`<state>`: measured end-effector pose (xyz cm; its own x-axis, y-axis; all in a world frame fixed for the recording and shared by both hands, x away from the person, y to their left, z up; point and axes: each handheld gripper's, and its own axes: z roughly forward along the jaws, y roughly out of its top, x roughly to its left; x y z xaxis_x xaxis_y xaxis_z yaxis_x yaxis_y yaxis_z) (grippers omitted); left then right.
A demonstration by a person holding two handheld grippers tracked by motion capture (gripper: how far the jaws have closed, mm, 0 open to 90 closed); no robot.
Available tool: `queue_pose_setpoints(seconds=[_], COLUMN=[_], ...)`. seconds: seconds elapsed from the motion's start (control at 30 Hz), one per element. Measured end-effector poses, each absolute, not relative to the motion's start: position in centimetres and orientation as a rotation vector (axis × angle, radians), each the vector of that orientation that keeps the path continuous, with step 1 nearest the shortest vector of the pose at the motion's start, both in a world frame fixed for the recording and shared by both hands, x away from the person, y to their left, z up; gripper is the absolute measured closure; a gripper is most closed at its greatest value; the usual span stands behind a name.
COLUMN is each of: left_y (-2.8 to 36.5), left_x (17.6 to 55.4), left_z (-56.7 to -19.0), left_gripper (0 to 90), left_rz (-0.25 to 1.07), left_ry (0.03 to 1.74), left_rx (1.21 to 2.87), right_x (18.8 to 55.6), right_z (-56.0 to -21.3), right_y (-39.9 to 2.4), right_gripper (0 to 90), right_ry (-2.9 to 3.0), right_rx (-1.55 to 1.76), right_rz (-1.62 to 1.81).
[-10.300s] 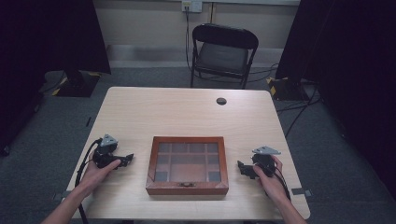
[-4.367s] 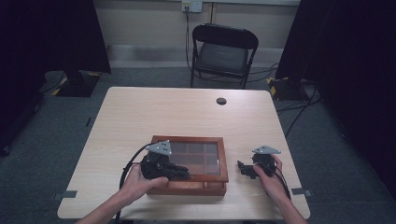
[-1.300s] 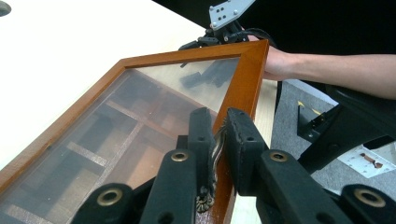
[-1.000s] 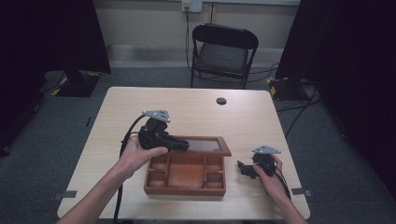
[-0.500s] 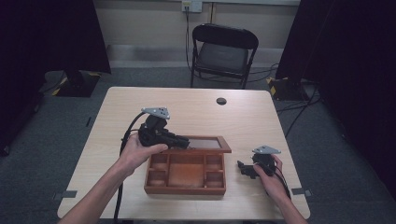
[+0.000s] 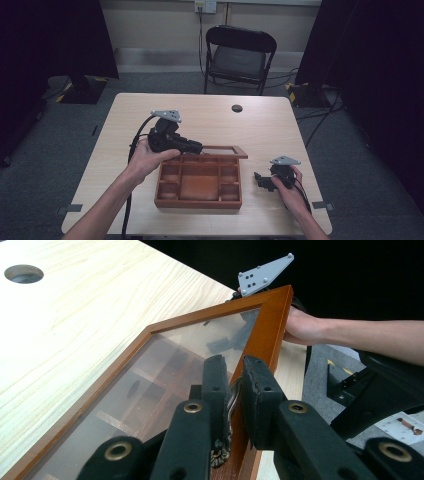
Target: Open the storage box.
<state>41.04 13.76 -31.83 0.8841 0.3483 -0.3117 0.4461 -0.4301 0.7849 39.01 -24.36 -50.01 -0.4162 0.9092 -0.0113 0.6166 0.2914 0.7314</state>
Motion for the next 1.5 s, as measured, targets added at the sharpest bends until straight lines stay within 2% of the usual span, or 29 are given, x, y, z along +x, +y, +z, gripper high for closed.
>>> queue_pose_setpoints(seconds=[1.5], left_y=[13.9], left_x=[43.0], left_z=[-30.5], left_gripper=[82.2], left_rz=[-0.115], left_ry=[0.592], left_rx=[2.027], right_x=[39.0], right_z=[-50.0], right_y=[-24.4], right_gripper=[12.2], right_ry=[2.138], right_rx=[1.365], right_rz=[0.92])
